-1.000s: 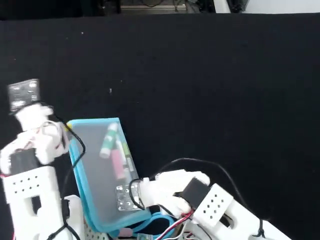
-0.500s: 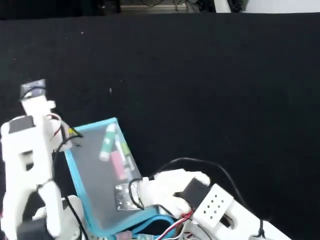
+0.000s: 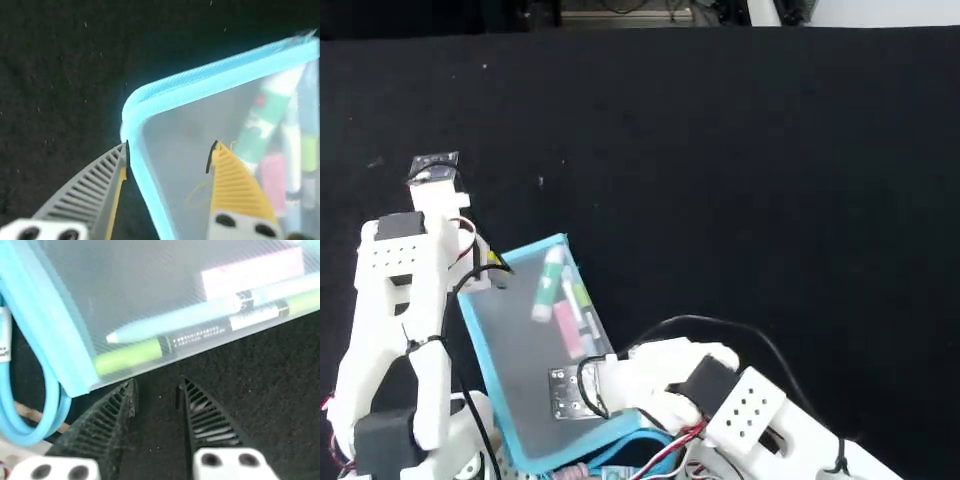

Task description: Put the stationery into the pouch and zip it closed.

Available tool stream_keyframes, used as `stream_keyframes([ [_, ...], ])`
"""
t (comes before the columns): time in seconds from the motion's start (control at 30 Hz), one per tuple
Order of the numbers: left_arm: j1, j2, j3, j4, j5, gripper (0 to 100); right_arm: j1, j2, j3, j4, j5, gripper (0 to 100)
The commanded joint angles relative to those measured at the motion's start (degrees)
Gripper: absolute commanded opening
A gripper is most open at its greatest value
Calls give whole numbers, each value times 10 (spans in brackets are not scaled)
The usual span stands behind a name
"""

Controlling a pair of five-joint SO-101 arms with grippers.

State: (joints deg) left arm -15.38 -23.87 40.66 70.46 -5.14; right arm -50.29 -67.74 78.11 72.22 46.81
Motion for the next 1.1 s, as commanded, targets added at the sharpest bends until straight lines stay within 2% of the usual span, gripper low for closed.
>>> stream_keyframes([
  [0.0,7,1,6,-43,-2,267,-2,-9,-3,-11,-3,131],
  [0.1,5,1,22,-62,-2,267,1,-9,-4,-11,-3,131],
  [0.2,-20,-4,26,-49,-16,267,48,-9,-5,-11,-2,131],
  [0.33,-29,-2,-3,14,-105,267,105,-9,-2,-10,-2,131],
  [0.43,5,0,-5,39,-193,267,74,-8,-2,-8,-2,131],
  [0.53,35,1,13,34,-227,266,23,-8,-2,-11,-4,131],
  [0.67,40,1,58,-27,-223,266,-19,-7,-1,-11,-6,133],
  [0.87,26,4,109,-184,-138,266,-13,-9,-7,-8,-6,133],
  [1.07,22,91,64,-242,-81,266,-16,-9,-7,-8,-6,133],
])
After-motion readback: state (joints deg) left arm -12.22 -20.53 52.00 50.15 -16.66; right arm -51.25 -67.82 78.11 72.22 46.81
